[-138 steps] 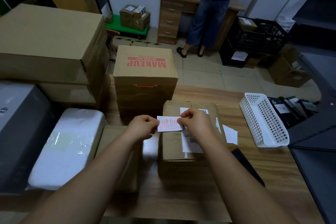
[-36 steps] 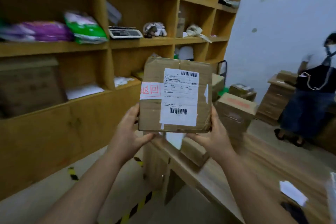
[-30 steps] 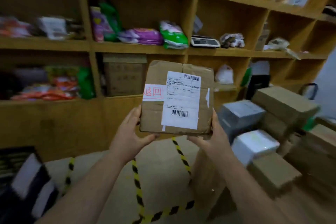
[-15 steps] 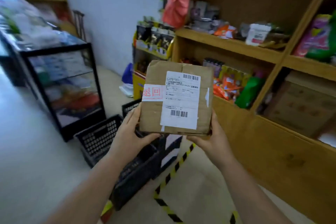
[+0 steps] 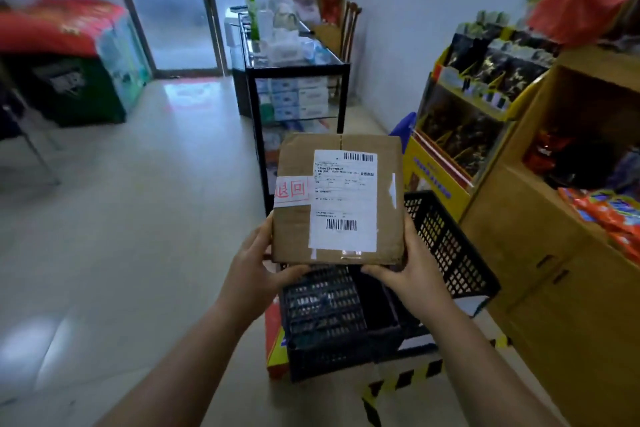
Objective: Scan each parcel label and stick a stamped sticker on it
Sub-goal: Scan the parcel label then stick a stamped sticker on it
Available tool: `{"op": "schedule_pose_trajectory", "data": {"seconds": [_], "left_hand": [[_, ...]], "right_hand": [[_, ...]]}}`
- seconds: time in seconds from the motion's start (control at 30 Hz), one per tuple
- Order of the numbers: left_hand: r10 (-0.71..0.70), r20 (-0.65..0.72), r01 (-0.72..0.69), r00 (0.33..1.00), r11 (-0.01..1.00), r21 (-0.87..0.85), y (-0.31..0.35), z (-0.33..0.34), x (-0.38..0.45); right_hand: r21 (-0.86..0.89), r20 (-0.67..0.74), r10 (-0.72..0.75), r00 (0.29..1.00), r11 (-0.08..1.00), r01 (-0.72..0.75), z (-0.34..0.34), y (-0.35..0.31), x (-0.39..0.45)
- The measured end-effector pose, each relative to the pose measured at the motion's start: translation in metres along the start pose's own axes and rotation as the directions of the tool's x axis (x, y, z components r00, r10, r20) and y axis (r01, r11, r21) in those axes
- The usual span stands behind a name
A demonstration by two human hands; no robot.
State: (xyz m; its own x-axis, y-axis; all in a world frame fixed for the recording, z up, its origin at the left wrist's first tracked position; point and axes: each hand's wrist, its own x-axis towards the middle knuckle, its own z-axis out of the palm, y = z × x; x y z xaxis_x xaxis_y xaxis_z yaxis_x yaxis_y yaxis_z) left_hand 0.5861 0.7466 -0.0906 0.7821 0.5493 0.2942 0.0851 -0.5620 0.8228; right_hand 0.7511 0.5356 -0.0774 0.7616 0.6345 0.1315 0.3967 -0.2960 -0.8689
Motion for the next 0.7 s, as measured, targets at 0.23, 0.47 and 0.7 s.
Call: {"op": "schedule_pose_trajectory", "data": {"seconds": [0.23,0.47,0.7], "left_hand": [[-0.156,-0.007,0.156,0.988,0.987,0.039,-0.066,0.024,0.044],[-0.357,0.131,0.365,0.925,0.93,-0.042,-0.149,0.06,0.094],[-0.486,0.231,0.503,0.843,0.864,-0.015,-0.225,0.107,0.132]], "right_hand": [[0.011,0.124,0.088,0.988,0.996,-0.09,0.038,0.049,0.071],[-0.061,0.242,0.285,0.927,0.958,-0.279,0.076,0.103,0.141],[-0.184,0.249,0.445,0.86,0.894,-0.409,0.117,0.182,0.191]]}}
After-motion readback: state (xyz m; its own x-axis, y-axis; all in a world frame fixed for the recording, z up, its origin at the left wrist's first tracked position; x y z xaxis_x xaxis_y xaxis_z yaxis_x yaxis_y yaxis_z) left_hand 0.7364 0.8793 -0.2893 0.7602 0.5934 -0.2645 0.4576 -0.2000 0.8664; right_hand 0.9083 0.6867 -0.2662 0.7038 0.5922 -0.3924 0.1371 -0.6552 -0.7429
